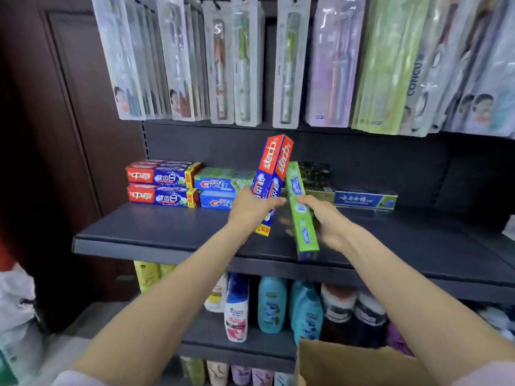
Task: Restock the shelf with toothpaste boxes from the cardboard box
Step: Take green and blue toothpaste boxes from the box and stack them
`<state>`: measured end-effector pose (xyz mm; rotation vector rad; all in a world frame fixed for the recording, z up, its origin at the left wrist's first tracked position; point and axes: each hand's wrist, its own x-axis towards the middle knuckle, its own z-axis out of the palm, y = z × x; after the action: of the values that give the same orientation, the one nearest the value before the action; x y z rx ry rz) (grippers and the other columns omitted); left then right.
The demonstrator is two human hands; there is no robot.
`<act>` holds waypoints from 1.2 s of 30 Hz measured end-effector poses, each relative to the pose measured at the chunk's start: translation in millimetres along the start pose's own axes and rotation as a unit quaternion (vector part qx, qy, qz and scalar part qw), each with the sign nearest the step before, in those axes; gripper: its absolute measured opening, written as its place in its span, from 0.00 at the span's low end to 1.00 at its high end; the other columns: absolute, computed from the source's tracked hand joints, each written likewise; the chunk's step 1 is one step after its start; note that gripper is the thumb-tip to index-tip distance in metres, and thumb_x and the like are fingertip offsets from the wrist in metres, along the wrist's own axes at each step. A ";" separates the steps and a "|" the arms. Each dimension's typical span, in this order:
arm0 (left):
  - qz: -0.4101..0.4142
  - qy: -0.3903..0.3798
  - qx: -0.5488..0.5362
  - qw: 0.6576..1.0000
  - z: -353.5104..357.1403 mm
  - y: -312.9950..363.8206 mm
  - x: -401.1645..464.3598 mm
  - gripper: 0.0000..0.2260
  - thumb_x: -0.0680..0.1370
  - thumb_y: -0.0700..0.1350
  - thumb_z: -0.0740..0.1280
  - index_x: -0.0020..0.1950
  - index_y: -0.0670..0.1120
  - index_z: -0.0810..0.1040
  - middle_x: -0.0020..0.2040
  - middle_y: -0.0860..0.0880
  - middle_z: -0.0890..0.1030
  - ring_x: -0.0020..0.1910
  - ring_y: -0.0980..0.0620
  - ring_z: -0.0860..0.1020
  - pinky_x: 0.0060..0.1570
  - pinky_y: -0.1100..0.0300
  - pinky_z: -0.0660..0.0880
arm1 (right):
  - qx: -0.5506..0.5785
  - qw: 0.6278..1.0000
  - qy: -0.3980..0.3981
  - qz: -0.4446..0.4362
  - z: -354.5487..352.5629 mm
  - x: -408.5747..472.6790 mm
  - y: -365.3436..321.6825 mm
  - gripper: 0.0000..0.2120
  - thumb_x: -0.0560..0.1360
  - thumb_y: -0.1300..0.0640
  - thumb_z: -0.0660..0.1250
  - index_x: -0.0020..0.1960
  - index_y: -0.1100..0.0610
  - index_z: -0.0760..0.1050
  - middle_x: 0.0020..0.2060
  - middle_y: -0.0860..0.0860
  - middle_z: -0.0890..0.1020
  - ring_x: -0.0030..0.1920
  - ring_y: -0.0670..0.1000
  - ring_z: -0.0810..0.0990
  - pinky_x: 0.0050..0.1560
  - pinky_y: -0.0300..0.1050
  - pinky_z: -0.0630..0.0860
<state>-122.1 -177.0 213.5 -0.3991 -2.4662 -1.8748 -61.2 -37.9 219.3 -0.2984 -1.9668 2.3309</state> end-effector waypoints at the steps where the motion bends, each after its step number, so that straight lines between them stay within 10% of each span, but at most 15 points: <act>1: 0.005 0.001 0.011 1.000 -5.8 -3.1 9.6 0.25 0.68 0.54 0.75 0.58 0.47 0.69 0.55 0.48 0.79 0.53 0.49 0.79 0.54 0.53 0.77 | -0.002 1.000 -0.003 -0.006 6.3 8.7 -0.1 0.09 0.78 0.54 0.62 0.50 0.59 0.76 0.41 0.56 0.83 0.36 0.54 0.83 0.37 0.44 0.81; 6: 0.027 0.022 0.091 0.995 -31.2 -20.4 48.9 0.28 0.67 0.58 0.75 0.59 0.47 0.69 0.57 0.49 0.79 0.53 0.50 0.79 0.56 0.49 0.77 | -0.163 0.983 0.080 -0.039 31.4 54.6 -3.3 0.16 0.78 0.44 0.61 0.57 0.56 0.69 0.40 0.50 0.79 0.34 0.46 0.79 0.32 0.40 0.73; 11: 0.056 0.046 0.184 0.980 -50.6 -25.1 70.7 0.26 0.70 0.57 0.73 0.60 0.45 0.68 0.57 0.48 0.78 0.53 0.48 0.77 0.48 0.57 0.72 | -0.235 0.972 0.032 -0.002 41.8 81.5 -12.2 0.08 0.79 0.57 0.56 0.52 0.58 0.73 0.38 0.55 0.80 0.33 0.51 0.77 0.37 0.43 0.74; 18: 0.095 0.061 0.259 0.959 -67.3 -33.6 94.0 0.26 0.70 0.59 0.71 0.59 0.46 0.66 0.59 0.49 0.78 0.56 0.48 0.78 0.45 0.58 0.70 | -0.492 0.857 0.026 -0.154 49.7 123.7 -12.5 0.22 0.75 0.55 0.68 0.67 0.59 0.70 0.62 0.54 0.77 0.63 0.52 0.76 0.64 0.50 0.71; 25: 0.123 0.087 0.307 0.940 -86.9 -43.7 109.5 0.28 0.70 0.60 0.71 0.61 0.46 0.65 0.57 0.48 0.79 0.54 0.46 0.79 0.43 0.58 0.69 | -0.552 0.800 0.036 -0.230 67.4 146.1 -20.3 0.20 0.77 0.57 0.65 0.68 0.54 0.71 0.59 0.54 0.77 0.60 0.52 0.75 0.55 0.42 0.68; 32: 0.116 0.048 0.287 0.950 -94.5 -55.3 114.6 0.25 0.69 0.59 0.72 0.56 0.46 0.67 0.52 0.50 0.79 0.49 0.47 0.79 0.43 0.57 0.71 | -0.208 0.967 0.084 -0.123 91.7 148.7 -13.0 0.04 0.79 0.60 0.60 0.49 0.60 0.72 0.44 0.55 0.80 0.40 0.48 0.79 0.42 0.43 0.74; 36: 0.079 -0.025 0.179 0.980 -93.7 -54.8 118.7 0.25 0.66 0.56 0.76 0.56 0.47 0.71 0.53 0.51 0.80 0.49 0.51 0.79 0.47 0.56 0.75 | 0.034 0.997 0.023 -0.071 90.2 137.8 -1.9 0.03 0.78 0.64 0.59 0.47 0.61 0.72 0.44 0.57 0.81 0.44 0.53 0.81 0.47 0.49 0.80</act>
<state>-261.7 -257.0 207.7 -0.6081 -2.6394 -1.3425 -213.9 -99.6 221.9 -0.1972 -1.8210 2.2744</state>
